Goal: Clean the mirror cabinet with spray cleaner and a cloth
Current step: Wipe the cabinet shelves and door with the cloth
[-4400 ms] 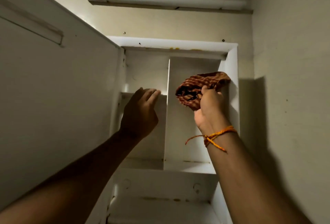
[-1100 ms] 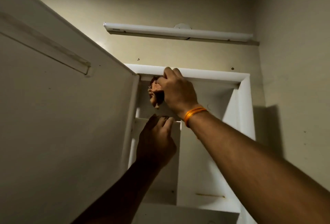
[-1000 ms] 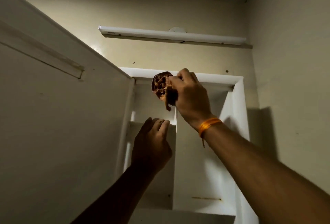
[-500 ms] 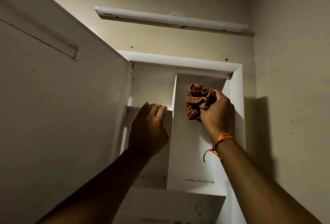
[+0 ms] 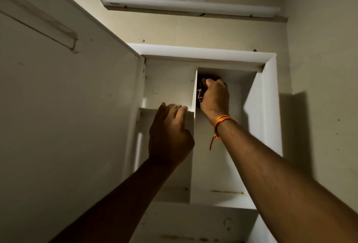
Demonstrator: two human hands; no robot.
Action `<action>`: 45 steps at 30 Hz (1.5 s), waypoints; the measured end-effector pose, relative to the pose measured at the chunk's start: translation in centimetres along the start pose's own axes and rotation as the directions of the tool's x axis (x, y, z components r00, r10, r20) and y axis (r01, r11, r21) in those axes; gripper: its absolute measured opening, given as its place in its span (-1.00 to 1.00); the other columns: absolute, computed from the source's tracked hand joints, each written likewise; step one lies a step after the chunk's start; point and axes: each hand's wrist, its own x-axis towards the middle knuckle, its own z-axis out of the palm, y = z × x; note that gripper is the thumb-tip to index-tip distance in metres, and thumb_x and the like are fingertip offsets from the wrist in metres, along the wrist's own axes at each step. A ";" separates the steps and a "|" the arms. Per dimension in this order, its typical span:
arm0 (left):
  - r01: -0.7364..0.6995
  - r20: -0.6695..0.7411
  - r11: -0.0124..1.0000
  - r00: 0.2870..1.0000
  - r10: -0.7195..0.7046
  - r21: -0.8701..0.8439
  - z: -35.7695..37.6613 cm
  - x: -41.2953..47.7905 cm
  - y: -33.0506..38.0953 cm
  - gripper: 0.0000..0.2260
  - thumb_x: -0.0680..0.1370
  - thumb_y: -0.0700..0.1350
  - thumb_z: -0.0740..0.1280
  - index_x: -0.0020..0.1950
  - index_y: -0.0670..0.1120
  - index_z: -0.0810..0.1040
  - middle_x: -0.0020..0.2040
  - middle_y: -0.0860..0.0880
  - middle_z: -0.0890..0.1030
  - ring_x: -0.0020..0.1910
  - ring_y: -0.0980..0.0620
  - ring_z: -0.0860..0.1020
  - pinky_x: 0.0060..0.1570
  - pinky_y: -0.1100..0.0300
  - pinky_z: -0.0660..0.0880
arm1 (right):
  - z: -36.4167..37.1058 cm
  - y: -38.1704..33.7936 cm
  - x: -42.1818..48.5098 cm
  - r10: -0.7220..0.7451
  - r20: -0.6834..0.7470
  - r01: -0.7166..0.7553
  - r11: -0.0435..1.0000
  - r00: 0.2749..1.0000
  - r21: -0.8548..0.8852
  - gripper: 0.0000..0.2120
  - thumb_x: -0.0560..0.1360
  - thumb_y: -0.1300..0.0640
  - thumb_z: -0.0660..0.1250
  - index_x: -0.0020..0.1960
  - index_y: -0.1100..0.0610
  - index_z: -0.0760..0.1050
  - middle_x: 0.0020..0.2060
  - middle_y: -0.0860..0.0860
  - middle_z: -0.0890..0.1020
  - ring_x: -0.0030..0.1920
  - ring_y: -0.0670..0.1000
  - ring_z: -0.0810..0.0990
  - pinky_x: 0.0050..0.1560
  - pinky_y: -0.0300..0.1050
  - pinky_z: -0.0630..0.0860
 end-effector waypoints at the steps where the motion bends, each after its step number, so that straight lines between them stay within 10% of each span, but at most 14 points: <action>1: -0.004 -0.019 1.000 1.000 0.004 0.000 0.1 -0.1 -0.1 -0.56 0.27 -0.31 0.28 0.13 -0.27 0.60 0.05 -0.15 0.66 0.13 -0.10 0.59 0.39 -0.03 0.34 | -0.1 0.4 -0.2 -0.041 0.012 0.041 0.999 0.999 -0.024 -0.88 0.50 0.29 0.23 -0.08 0.20 0.53 0.03 0.17 0.54 0.07 0.21 0.48 -0.08 -0.11 0.37; 12: 0.027 -0.097 0.999 0.995 -0.030 -0.028 0.2 -0.2 0.4 -0.66 0.38 -0.31 0.19 0.08 -0.25 0.63 0.01 -0.14 0.68 0.06 -0.09 0.63 0.31 -0.07 0.44 | -1.7 4.9 -11.6 -0.270 0.261 0.302 0.949 0.927 -0.088 -0.91 0.59 0.04 0.22 -0.09 -0.01 0.39 -0.08 -0.01 0.49 -0.13 0.12 0.56 -0.11 0.10 0.55; 16: 0.040 -0.071 0.999 0.997 -0.041 -0.017 -0.3 -0.2 0.5 -0.65 0.42 -0.28 0.15 0.09 -0.25 0.64 0.00 -0.15 0.68 0.04 -0.09 0.63 0.31 -0.05 0.45 | -3.5 6.8 -15.6 -0.371 0.476 0.454 0.888 0.797 -0.068 -0.78 0.52 -0.21 0.16 -0.10 -0.07 0.37 -0.14 -0.03 0.56 -0.19 0.11 0.59 -0.17 0.05 0.52; 20: 0.018 -0.043 1.000 0.999 -0.017 0.018 -0.7 -0.1 0.3 -0.67 0.39 -0.34 0.23 0.10 -0.26 0.62 0.00 -0.16 0.68 0.04 -0.12 0.62 0.30 -0.06 0.44 | -5.5 6.4 -13.2 -0.318 0.713 0.518 0.852 0.625 -0.073 -0.90 0.49 0.07 0.21 -0.02 0.06 0.43 -0.05 0.04 0.53 -0.07 0.15 0.59 -0.14 -0.09 0.47; 26: 0.001 -0.028 1.000 1.000 0.000 0.021 -0.5 -0.2 -0.2 -0.62 0.30 -0.42 0.36 0.11 -0.27 0.62 0.02 -0.18 0.67 0.06 -0.14 0.62 0.32 -0.01 0.41 | -8.3 3.2 -1.3 -0.556 0.257 0.607 0.765 0.791 -0.213 -0.92 0.40 0.19 0.42 -0.11 0.14 0.57 -0.04 0.12 0.52 -0.02 0.15 0.52 -0.18 -0.04 0.48; 30: -0.025 -0.037 0.999 0.999 0.027 0.047 -0.1 -0.3 -0.3 -0.63 0.33 -0.41 0.40 0.14 -0.27 0.61 0.04 -0.18 0.67 0.08 -0.15 0.61 0.32 0.01 0.42 | -6.8 3.6 1.8 -0.510 0.370 0.629 0.591 0.777 -0.505 -0.71 0.17 0.19 0.56 -0.14 0.23 0.61 -0.01 0.18 0.57 -0.02 0.23 0.55 -0.28 -0.01 0.52; 36: -0.011 -0.066 0.998 0.998 0.015 0.062 -0.2 -0.4 -0.5 -0.60 0.32 -0.41 0.37 0.14 -0.26 0.62 0.05 -0.16 0.66 0.10 -0.14 0.60 0.31 0.03 0.42 | -4.4 5.2 -3.0 -0.340 0.113 0.357 0.853 0.934 -0.381 -0.73 0.30 0.29 0.48 0.00 0.22 0.61 0.04 0.17 0.60 -0.02 0.25 0.58 -0.11 0.04 0.56; 45: -0.016 -0.067 0.998 0.998 0.020 0.055 -0.2 -0.1 -0.5 -0.62 0.32 -0.41 0.37 0.12 -0.25 0.63 0.02 -0.15 0.68 0.05 -0.13 0.62 0.30 0.03 0.44 | -7.3 6.2 -15.7 -0.291 0.529 0.501 0.808 0.797 -0.311 -0.60 0.22 0.26 0.56 0.02 0.08 0.55 -0.04 0.02 0.54 -0.08 0.09 0.55 -0.07 -0.05 0.56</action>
